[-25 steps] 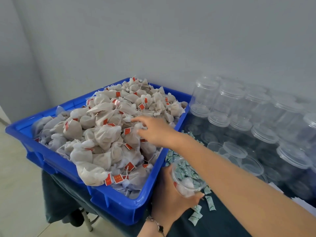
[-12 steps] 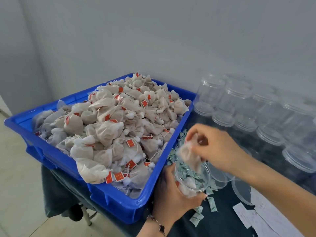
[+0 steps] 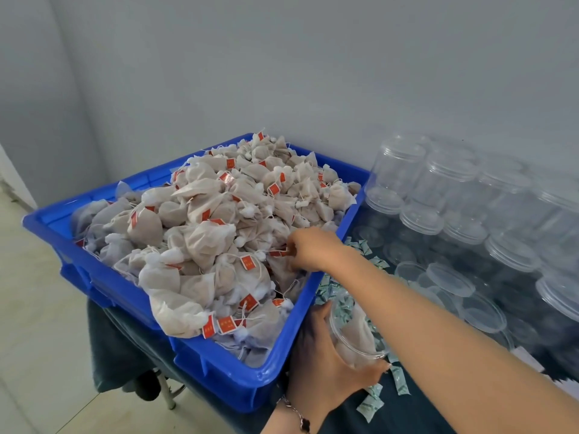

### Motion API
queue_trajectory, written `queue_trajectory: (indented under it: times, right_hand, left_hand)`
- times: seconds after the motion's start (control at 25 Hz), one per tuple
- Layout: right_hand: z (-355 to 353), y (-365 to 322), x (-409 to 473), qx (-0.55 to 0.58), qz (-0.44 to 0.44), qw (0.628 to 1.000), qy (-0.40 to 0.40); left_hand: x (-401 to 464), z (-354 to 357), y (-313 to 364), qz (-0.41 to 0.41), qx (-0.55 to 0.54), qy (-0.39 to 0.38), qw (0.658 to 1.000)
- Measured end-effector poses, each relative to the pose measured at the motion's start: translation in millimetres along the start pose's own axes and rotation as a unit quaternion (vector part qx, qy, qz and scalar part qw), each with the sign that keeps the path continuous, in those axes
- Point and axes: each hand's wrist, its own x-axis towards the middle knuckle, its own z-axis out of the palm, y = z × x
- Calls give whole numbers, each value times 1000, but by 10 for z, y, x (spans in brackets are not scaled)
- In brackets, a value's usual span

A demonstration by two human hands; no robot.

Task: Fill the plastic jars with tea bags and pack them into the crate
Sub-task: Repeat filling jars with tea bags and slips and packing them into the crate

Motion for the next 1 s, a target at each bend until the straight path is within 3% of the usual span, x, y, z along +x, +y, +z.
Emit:
queue_trajectory:
  times: [0.2, 0.32, 0.44, 0.52, 0.6, 0.76, 0.84, 0.92, 1.0]
  right_hand:
    - [33, -22, -25, -68, 16, 997, 29]
    - [-81, 133, -227, 68, -13, 994, 87]
    - [-329, 357, -583, 253, -1, 957, 145]
    - [-487, 492, -854, 295, -1, 937, 185]
    - [-537, 584, -1100, 266, 5, 950, 165]
    - [-301, 482, -1261, 100, -9, 995, 0]
    - [-227, 369, -1129, 70, -16, 996, 50]
    - [-227, 198, -919, 129, -39, 984, 121]
    - [-193, -21, -645, 168, -79, 976, 116]
  left_hand:
    - [-23, 17, -4, -11, -15, -11, 1000]
    - [-28, -7, -26, 11, -34, 6, 999]
    - [-27, -27, -13, 21, -31, 8, 999]
    - [-43, -31, -7, 27, -30, 15, 999]
    - [-44, -41, 21, 16, -34, 10, 999]
    - [-22, -21, -2, -2, -17, 8, 1000]
    - [-38, -33, 20, -13, -23, -4, 1000]
    - [-16, -39, 26, -44, -47, -37, 997]
    - [61, -55, 20, -52, -80, -91, 991]
